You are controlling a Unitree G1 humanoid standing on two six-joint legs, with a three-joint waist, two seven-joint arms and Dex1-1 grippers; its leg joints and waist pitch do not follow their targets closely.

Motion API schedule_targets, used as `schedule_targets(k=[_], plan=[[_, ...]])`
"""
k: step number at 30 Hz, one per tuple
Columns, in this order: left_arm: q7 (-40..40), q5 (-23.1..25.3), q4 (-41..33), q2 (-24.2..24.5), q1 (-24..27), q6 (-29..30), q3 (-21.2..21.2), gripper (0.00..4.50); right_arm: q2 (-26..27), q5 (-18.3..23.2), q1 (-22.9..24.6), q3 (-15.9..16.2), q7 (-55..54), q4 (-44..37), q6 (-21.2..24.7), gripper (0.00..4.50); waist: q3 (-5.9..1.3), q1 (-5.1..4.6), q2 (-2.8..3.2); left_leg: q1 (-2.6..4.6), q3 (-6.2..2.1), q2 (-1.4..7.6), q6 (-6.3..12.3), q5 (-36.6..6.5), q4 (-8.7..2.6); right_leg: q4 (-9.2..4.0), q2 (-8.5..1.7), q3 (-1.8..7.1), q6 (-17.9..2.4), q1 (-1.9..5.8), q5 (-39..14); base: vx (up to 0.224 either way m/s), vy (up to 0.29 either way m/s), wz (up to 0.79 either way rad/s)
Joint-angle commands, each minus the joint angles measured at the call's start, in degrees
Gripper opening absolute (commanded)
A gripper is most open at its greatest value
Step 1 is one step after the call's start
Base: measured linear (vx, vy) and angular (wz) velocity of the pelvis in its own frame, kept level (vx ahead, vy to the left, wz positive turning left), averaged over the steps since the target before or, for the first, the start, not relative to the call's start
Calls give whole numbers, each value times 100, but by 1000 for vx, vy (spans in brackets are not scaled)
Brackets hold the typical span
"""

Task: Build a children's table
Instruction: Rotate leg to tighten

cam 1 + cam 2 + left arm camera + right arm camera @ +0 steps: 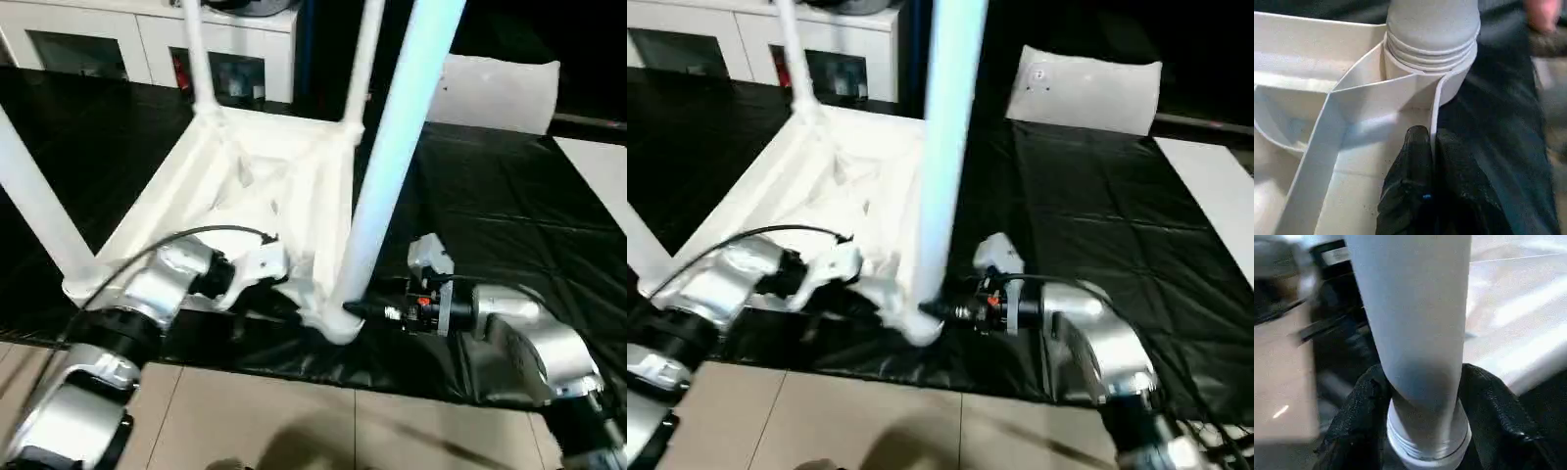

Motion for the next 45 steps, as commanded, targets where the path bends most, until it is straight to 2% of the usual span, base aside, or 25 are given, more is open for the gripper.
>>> schedule_targets(k=[1,2,3,4,7,8,10,11,12,13,14,15,16,17,20,23,24,28,30,33,38,40,42,43,45], plan=[[1073,-70,-69,-386,-71,279,320,0,357,-22,153,447,-248,-191,238,191,-254,-30,11,-7,-195,403,-123,-1250,-572,-572,-592,305,-919,217,-2064,0,0,0],[1147,-71,-80,-427,-73,337,332,0,420,-40,174,428,-350,-210,277,191,-248,-35,13,-4,-207,403,-119,-1290,-576,-588,-590,298,-855,206,-2207,0,0,0],[1413,-34,-50,-594,-122,436,364,0,713,-95,140,325,-817,-145,417,191,-250,-68,24,28,-196,397,-102,-1355,-563,-619,-580,317,-794,148,-2348,0,0,0],[1683,11,-20,-790,-182,552,382,0,1084,-159,55,189,-1392,-1,553,191,-255,-78,43,24,-199,392,-108,-1340,-561,-614,-578,319,-807,148,-2329,0,0,0],[2081,100,26,-992,-279,630,395,0,1537,-246,-173,16,-2127,333,565,191,-264,-137,36,-9,-213,383,-125,-1287,-578,-612,-562,308,-779,152,-2278,0,0,0],[2134,122,33,-1014,-294,639,390,0,1610,-262,-216,-20,-2250,390,563,191,-270,-142,48,-3,-213,385,-128,-1280,-574,-608,-564,312,-798,148,-2217,0,0,0],[2550,369,142,-1137,-440,616,317,0,2205,-386,-676,-383,-3324,963,552,191,-275,-192,61,-23,-212,374,-141,-1211,-577,-590,-554,318,-868,146,-1991,0,0,0],[2550,369,142,-1137,-440,616,317,0,2205,-386,-676,-383,-3324,963,552,191,-292,-237,60,-26,-214,365,-166,-1181,-581,-574,-544,316,-906,144,-1882,0,0,0],[2610,418,150,-1144,-456,609,303,0,2294,-418,-751,-452,-3483,1038,553,191,-307,-234,64,-20,-214,366,-162,-1098,-573,-569,-544,315,-916,163,-1734,0,0,0],[2661,460,157,-1151,-470,603,292,0,2368,-445,-814,-510,-3617,1102,554,191,-325,-232,70,-8,-178,369,-102,-872,-542,-530,-534,334,-1013,165,-1202,0,0,0],[2698,548,162,-1137,-488,567,243,0,2480,-469,-912,-584,-3730,1189,506,191,-322,-245,71,-29,-175,362,-62,-768,-547,-512,-524,330,-1064,181,-973,0,0,0],[2661,640,157,-1068,-480,526,169,0,2523,-550,-941,-522,-3617,1118,374,226,-349,-238,65,-39,-164,354,43,-500,-534,-471,-520,312,-1139,224,-512,0,0,0],[2628,649,148,-1038,-467,513,155,0,2494,-586,-916,-464,-3542,1061,325,226,-355,-232,46,-38,-154,353,93,-400,-529,-460,-526,313,-1166,238,-330,0,0,0],[2570,641,134,-995,-445,507,143,0,2443,-615,-864,-400,-3453,978,280,247,-362,-219,62,-35,-146,352,197,-189,-524,-426,-524,311,-1249,254,39,0,0,0],[2409,597,137,-865,-383,416,140,0,2279,-598,-660,-367,-3242,750,200,266,-355,-210,61,-31,-136,361,330,-139,-529,-417,-526,301,-1340,270,298,0,0,0],[2034,543,234,-613,-286,-42,117,0,1819,-541,-328,-378,-2743,398,12,297,-340,-184,59,-7,-135,391,352,-325,-542,-447,-540,296,-1353,281,61,0,0,0],[1799,502,236,-512,-231,-240,100,0,1606,-505,-225,-384,-2466,279,-36,305,-331,-182,37,-13,-134,394,373,-353,-546,-451,-528,293,-1337,289,81,0,0,0],[1142,464,288,-243,-127,-826,-55,0,1088,-406,-59,-395,-1731,69,-124,327,-323,-159,54,3,-131,415,362,-478,-553,-460,-548,294,-1343,263,-105,0,0,0],[615,355,354,-95,-83,-1171,-118,0,718,-266,-11,-408,-1157,-38,-125,347,-313,-102,60,27,-118,420,313,-585,-554,-475,-544,293,-1333,248,-279,0,0,0],[55,189,416,26,-92,-1317,-150,0,251,-95,11,-309,-446,-156,-130,382,-319,-31,60,52,-101,441,295,-500,-556,-441,-540,292,-1371,230,-89,0,0,0],[-725,166,577,207,-190,-1643,-319,0,-361,159,3,-90,781,-293,-143,382,-326,33,28,24,-104,435,410,-458,-541,-423,-571,284,-1416,261,0,0,0,0],[-1050,199,673,247,-286,-1813,-427,0,-685,184,-40,140,1480,-286,-201,382,-326,40,4,28,-100,430,421,-509,-533,-442,-570,275,-1414,261,-123,0,0,0],[-1275,218,733,262,-358,-1925,-503,0,-871,202,-104,294,1899,-233,-203,382,-325,66,18,38,-100,444,443,-495,-531,-443,-577,272,-1417,252,-186,0,0,0],[-1480,232,779,268,-413,-1996,-568,0,-953,207,-190,396,2146,-153,-178,357,-324,81,7,31,-102,448,448,-496,-531,-443,-573,263,-1423,259,-214,0,0,0],[-1600,236,808,273,-446,-2031,-603,0,-991,189,-249,451,2273,-90,-183,348,-330,106,14,28,-100,461,431,-437,-529,-422,-572,250,-1433,253,-192,0,0,0]])
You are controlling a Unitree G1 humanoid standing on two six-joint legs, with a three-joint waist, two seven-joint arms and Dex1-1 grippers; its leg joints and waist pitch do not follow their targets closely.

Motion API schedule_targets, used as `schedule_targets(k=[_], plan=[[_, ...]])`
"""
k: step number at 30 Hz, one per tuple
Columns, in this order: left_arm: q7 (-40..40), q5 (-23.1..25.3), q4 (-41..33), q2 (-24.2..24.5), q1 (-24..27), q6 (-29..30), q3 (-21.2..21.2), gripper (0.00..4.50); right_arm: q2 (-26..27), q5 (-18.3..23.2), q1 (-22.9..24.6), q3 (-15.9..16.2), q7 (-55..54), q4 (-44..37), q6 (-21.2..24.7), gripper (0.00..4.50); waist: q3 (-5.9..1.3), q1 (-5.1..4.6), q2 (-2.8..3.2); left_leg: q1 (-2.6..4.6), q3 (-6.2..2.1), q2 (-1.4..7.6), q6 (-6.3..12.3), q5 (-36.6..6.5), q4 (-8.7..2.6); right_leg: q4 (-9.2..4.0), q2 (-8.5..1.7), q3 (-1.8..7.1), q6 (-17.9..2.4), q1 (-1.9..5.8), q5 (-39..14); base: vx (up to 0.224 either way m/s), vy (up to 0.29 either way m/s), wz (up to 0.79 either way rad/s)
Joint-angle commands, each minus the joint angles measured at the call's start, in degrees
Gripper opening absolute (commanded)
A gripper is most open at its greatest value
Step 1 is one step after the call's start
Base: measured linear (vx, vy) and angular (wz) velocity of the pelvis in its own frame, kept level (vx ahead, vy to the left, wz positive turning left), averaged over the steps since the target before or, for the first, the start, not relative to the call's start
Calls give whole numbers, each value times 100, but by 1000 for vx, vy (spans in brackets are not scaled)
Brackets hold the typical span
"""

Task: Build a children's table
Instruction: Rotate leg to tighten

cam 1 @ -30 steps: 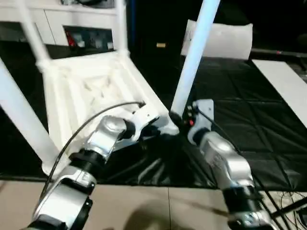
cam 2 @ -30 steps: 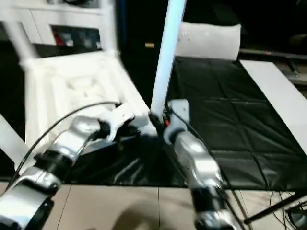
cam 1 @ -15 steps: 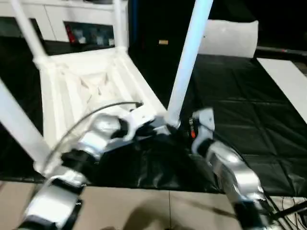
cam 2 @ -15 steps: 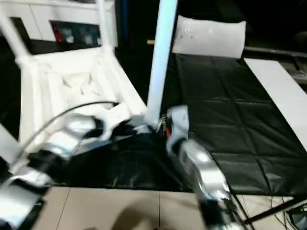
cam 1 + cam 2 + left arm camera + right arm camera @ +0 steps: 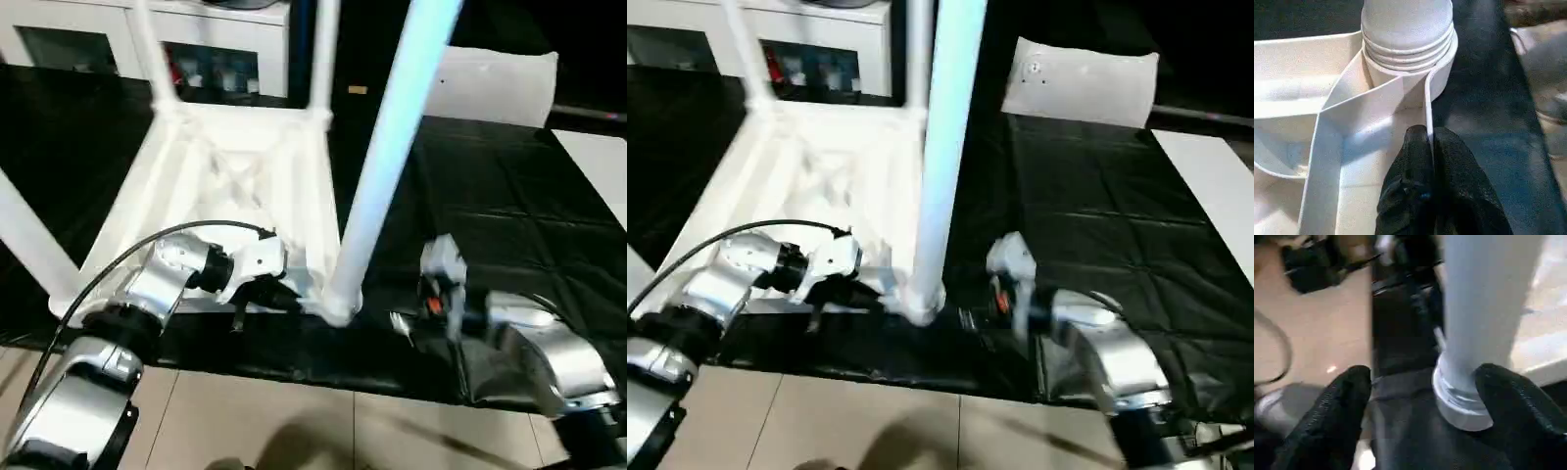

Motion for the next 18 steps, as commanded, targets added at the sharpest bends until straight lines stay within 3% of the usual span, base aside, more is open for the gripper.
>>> schedule_targets(k=[1,3,6,10,18], plan=[[-494,153,-42,-88,-94,-236,-430,0,-40,5,-165,106,225,71,-34,331,-342,12,6,56,-92,432,434,-474,-399,-327,-585,325,-1477,273,-164,0,0,0],[-763,191,-40,-89,-153,-376,-526,0,-14,-77,-368,229,365,347,-138,319,-350,62,-2,60,-88,429,432,-418,-396,-312,-587,312,-1501,268,-127,0,0,0],[-822,206,-41,-91,-199,-460,-643,0,64,-161,-506,273,410,548,-252,291,-352,60,-6,49,-92,430,339,-502,-398,-317,-607,306,-1503,276,-280,0,0,0],[-830,177,32,-119,-278,-566,-794,0,137,-205,-667,327,463,756,-352,259,-363,69,-9,53,-87,426,322,-391,-389,-290,-590,298,-1520,277,-77,0,0,0],[-818,298,251,-196,-388,-711,-679,0,72,-376,-781,292,499,952,-650,212,-371,100,-1,55,-84,431,342,-356,-383,-282,-599,287,-1524,281,5,0,0,0]])
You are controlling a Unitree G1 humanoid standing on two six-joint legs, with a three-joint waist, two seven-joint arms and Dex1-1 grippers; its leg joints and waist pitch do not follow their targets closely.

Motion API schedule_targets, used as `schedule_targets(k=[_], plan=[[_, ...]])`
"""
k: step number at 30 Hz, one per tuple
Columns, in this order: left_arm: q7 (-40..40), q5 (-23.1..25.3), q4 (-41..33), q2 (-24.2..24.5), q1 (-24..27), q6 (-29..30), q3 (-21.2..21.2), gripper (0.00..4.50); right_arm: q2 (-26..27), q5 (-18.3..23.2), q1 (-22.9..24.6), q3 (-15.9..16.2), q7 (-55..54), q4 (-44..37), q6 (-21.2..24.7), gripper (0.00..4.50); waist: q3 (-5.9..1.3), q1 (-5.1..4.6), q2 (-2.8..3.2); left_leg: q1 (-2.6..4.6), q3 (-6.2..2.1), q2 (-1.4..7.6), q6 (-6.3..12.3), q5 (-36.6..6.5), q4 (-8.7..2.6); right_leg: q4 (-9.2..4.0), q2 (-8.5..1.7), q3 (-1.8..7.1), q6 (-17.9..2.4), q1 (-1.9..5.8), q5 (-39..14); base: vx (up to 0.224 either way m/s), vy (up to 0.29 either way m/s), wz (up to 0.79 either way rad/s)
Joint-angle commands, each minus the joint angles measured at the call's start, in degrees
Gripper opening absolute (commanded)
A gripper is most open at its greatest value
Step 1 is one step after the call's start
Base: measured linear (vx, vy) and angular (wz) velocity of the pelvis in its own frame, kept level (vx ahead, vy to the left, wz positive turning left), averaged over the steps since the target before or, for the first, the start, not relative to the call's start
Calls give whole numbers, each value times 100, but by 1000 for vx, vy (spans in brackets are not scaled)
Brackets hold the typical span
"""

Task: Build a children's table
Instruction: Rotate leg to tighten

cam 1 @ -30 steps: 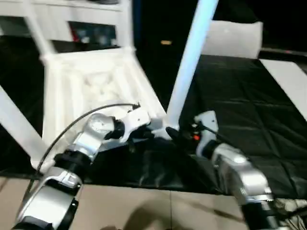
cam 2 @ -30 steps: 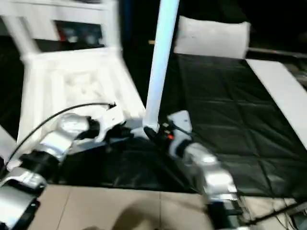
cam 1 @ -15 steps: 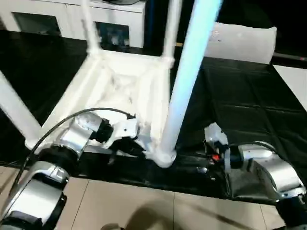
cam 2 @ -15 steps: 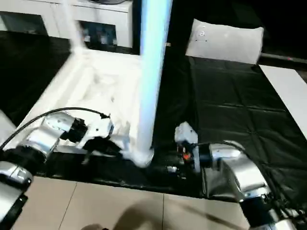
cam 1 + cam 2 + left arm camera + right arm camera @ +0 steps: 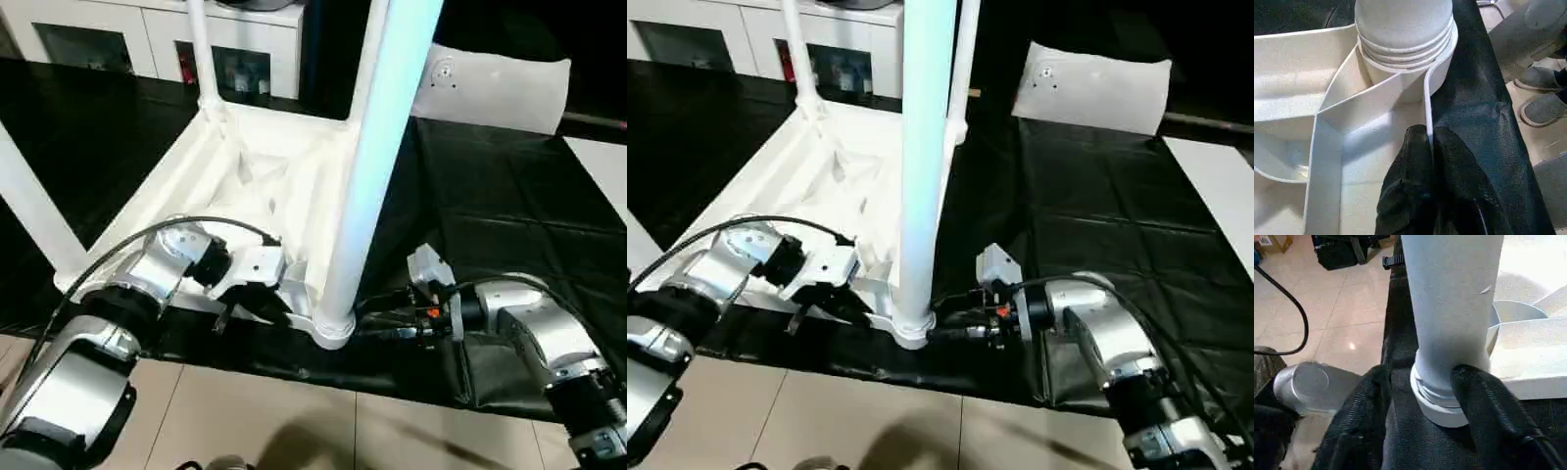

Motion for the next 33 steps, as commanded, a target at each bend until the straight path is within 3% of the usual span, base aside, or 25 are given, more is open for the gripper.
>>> schedule_targets(k=[1,3,6,12,13,21,22,25,27,33], plan=[[-382,172,-75,-250,-22,-230,-295,0,-80,-46,-83,2,12,-11,-191,212,-367,-11,7,64,-84,415,340,-363,-395,-294,-591,321,-1520,277,4,0,0,0],[-365,166,-47,-242,-24,-244,-288,0,-135,-34,-41,-37,43,-28,-187,212,-370,14,6,69,-79,419,366,-314,-389,-280,-585,322,-1540,275,95,0,0,0],[-315,113,-23,-236,16,-272,-266,0,-187,225,97,-205,73,-198,169,246,-375,67,6,75,-77,429,407,-308,-388,-273,-588,321,-1554,281,160,0,0,0],[-265,153,62,-234,6,-350,-242,0,-191,159,212,-254,-62,-343,53,297,-369,80,10,55,-86,417,348,-391,-394,-295,-590,313,-1476,283,-26,0,0,0],[-240,165,93,-240,1,-369,-222,0,-185,165,232,-257,-78,-356,50,297,-369,80,40,58,-92,419,329,-404,-398,-298,-595,314,-1466,282,-42,0,0,0],[-176,243,173,-286,-19,-448,-226,0,196,190,137,-113,-290,-189,86,297,-370,63,48,69,-95,423,228,-491,-411,-300,-597,315,-1504,280,-48,0,0,0],[-173,247,177,-290,-18,-453,-224,0,249,179,111,-102,-320,-136,78,271,-369,59,28,66,-93,423,230,-488,-414,-302,-597,314,-1503,280,-50,0,0,0],[-152,269,214,-297,-29,-482,-210,0,332,184,71,-90,-342,-43,79,263,-369,61,45,74,-92,423,210,-487,-413,-303,-594,312,-1511,274,-70,0,0,0],[-145,277,230,-298,-35,-493,-204,0,350,194,62,-97,-331,-24,97,229,-370,64,42,72,-92,426,231,-431,-413,-286,-593,310,-1509,278,40,0,0,0],[-97,305,244,-276,-32,-499,-190,0,387,254,69,-105,-272,-21,212,200,-367,67,49,73,-92,429,216,-480,-416,-300,-604,315,-1490,280,-58,0,0,0]])
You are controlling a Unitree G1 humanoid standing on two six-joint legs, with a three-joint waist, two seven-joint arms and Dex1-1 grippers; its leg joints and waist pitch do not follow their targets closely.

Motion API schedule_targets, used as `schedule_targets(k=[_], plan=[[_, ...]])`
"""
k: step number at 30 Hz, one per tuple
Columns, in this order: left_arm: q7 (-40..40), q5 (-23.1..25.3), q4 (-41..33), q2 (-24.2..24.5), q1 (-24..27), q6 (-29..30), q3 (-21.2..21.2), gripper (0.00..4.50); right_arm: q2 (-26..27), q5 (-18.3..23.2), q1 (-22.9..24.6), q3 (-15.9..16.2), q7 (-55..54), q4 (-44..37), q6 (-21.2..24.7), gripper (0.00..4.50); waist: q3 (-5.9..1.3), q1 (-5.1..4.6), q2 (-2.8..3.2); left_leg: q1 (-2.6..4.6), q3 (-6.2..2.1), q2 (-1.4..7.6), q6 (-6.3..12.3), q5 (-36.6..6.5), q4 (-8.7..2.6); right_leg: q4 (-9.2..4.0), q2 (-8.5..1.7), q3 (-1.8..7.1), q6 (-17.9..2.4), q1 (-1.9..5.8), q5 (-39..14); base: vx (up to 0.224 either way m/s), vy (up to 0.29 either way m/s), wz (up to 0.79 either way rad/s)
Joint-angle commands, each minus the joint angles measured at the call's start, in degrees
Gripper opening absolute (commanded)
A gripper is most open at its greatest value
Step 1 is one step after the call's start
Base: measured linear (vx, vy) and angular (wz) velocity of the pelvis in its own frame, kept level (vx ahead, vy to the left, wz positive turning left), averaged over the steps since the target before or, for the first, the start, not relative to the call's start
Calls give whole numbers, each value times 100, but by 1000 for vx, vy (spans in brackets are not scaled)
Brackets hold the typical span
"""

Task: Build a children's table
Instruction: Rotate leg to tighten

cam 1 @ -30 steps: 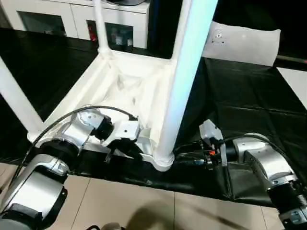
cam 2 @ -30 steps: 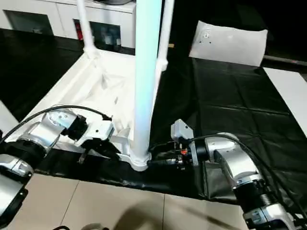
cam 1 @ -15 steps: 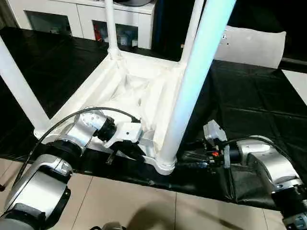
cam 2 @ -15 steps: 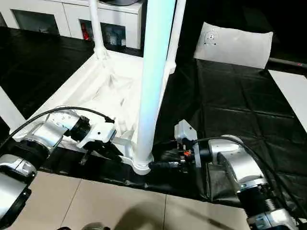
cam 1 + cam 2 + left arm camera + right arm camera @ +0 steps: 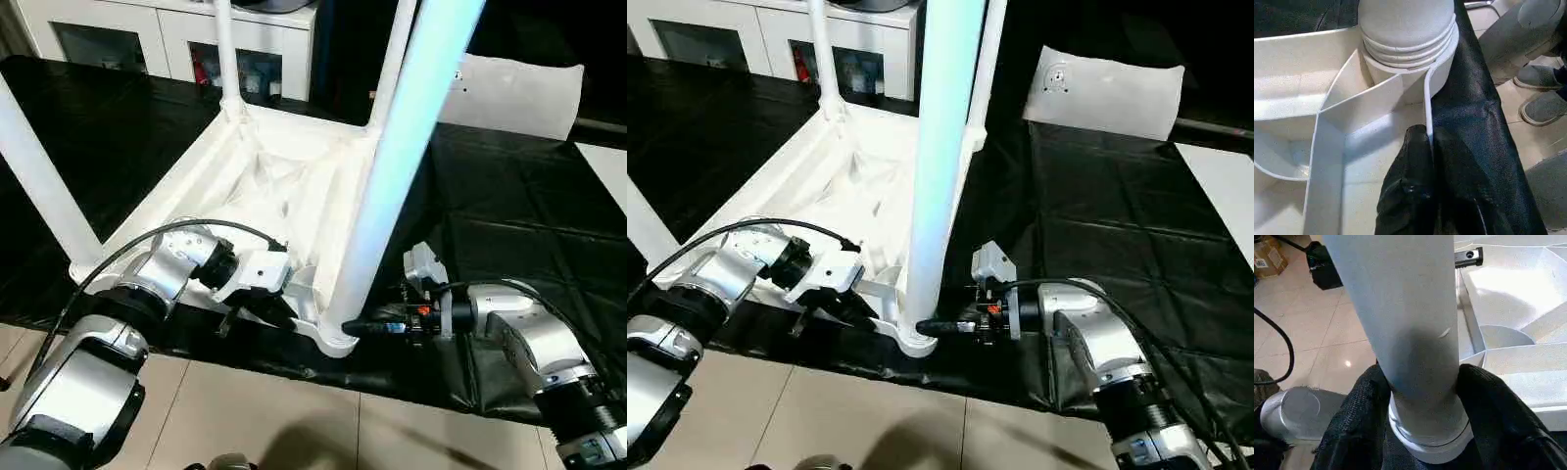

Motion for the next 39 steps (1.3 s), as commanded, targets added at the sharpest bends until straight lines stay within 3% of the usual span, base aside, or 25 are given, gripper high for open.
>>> schedule_targets(k=[1,6,8,11,12,13,14,15,16,17,18,19,20,22,24,28,30,32,34,36,37,38,39], plan=[[-19,236,40,-127,-9,-116,-232,0,62,93,-81,53,126,0,85,198,-371,-31,46,73,-92,429,234,-446,-416,-292,-592,322,-1500,265,8,0,0,0],[170,194,61,-167,5,124,-126,0,77,149,21,103,144,-142,187,194,-364,-31,53,70,-95,431,237,-474,-422,-296,-595,319,-1515,267,-5,0,0,0],[535,150,-9,-250,41,535,19,0,156,280,231,20,-67,-392,374,194,-350,-20,102,95,-88,437,194,-575,-431,-313,-588,328,-1525,248,-96,0,0,0],[994,84,-142,-397,89,1046,187,0,325,337,495,-75,-538,-689,592,194,-321,6,86,122,-87,440,96,-831,-456,-377,-604,339,-1449,229,-520,0,0,0],[1275,-3,-230,-527,121,1322,314,0,503,218,623,-126,-1009,-796,632,194,-296,-22,102,115,-108,438,-46,-1144,-501,-452,-626,349,-1281,242,-1125,0,0,0],[1462,-67,-300,-638,147,1534,393,0,685,88,701,-168,-1454,-839,677,194,-287,-40,108,129,-120,431,-101,-1238,-507,-463,-631,349,-1246,219,-1316,0,0,0],[1585,-100,-360,-717,170,1688,435,0,840,-8,747,-208,-1801,-860,733,194,-243,-97,104,119,-146,408,-183,-1525,-540,-538,-634,341,-1064,216,-1957,0,0,0],[1747,-101,-430,-788,195,1820,468,0,1002,-93,765,-247,-2128,-866,805,194,-226,-120,161,130,-173,396,-235,-1712,-555,-567,-636,330,-972,203,-2331,0,0,0],[1832,-91,-473,-821,211,1889,478,0,1091,-133,767,-269,-2295,-868,854,194,-206,-192,119,172,-199,378,-305,-2056,-563,-651,-630,301,-747,171,-3009,0,0,0],[2017,-86,-524,-917,215,2034,510,0,1320,-191,715,-343,-2683,-819,968,194,-210,-224,121,182,-218,362,-299,-2127,-554,-687,-642,293,-645,172,-3245,0,0,0],[2326,-45,-577,-1058,210,2240,572,0,1620,-278,633,-444,-3202,-757,1127,194,-226,-276,142,133,-247,355,-278,-2052,-566,-699,-657,292,-534,206,-3387,0,0,0],[2780,46,-675,-1279,198,2558,643,0,2084,-409,495,-589,-3999,-675,1369,194,-233,-360,150,100,-260,366,-328,-1950,-586,-688,-639,291,-527,190,-3275,0,0,0],[2799,52,-680,-1290,196,2573,644,0,2106,-415,487,-595,-4036,-671,1380,194,-230,-437,144,101,-283,342,-356,-2047,-581,-716,-626,255,-475,168,-3372,0,0,0],[3250,126,-707,-1491,140,2792,716,0,2486,-594,335,-636,-4689,-566,1463,194,-242,-502,143,82,-278,325,-279,-1973,-564,-725,-616,274,-468,176,-3232,0,0,0],[3595,205,-750,-1608,94,2952,766,0,2760,-745,230,-646,-5164,-510,1520,194,-257,-529,146,81,-252,331,-225,-1820,-553,-699,-605,309,-572,154,-2913,0,0,0],[3706,291,-854,-1602,103,3014,697,0,2917,-861,233,-674,-5363,-576,1401,194,-295,-522,148,46,-194,347,-94,-1292,-540,-570,-558,358,-916,187,-1618,0,0,0],[3684,340,-863,-1523,133,2978,683,0,2870,-835,336,-716,-5249,-717,1279,264,-312,-524,141,33,-174,348,-35,-1132,-528,-528,-549,358,-1042,206,-1216,0,0,0],[3668,376,-895,-1453,172,2957,675,0,2788,-808,424,-726,-5185,-837,1208,273,-338,-494,165,18,-152,349,69,-752,-499,-468,-547,356,-1211,230,-561,0,0,0],[3532,407,-916,-1284,241,2814,648,0,2578,-727,567,-802,-5035,-995,1156,308,-336,-464,155,15,-139,349,147,-653,-485,-454,-554,363,-1271,258,-337,0,0,0],[3327,367,-938,-1160,302,2586,629,0,2401,-646,671,-886,-4831,-1099,1095,313,-335,-451,158,15,-142,358,218,-641,-485,-434,-555,357,-1322,258,-204,0,0,0],[3106,316,-931,-1056,346,2315,616,0,2202,-571,742,-941,-4560,-1168,1036,320,-330,-465,150,11,-138,360,227,-671,-492,-438,-544,354,-1330,258,-235,0,0,0],[2921,278,-928,-963,386,2166,603,0,1999,-508,815,-978,-4270,-1231,962,320,-327,-462,95,2,-127,354,259,-718,-485,-456,-546,358,-1293,274,-306,0,0,0],[2808,257,-925,-905,410,2087,595,0,1868,-470,861,-999,-4083,-1270,914,332,-325,-438,112,5,-137,353,278,-741,-480,-454,-563,357,-1293,281,-357,0,0,0]])
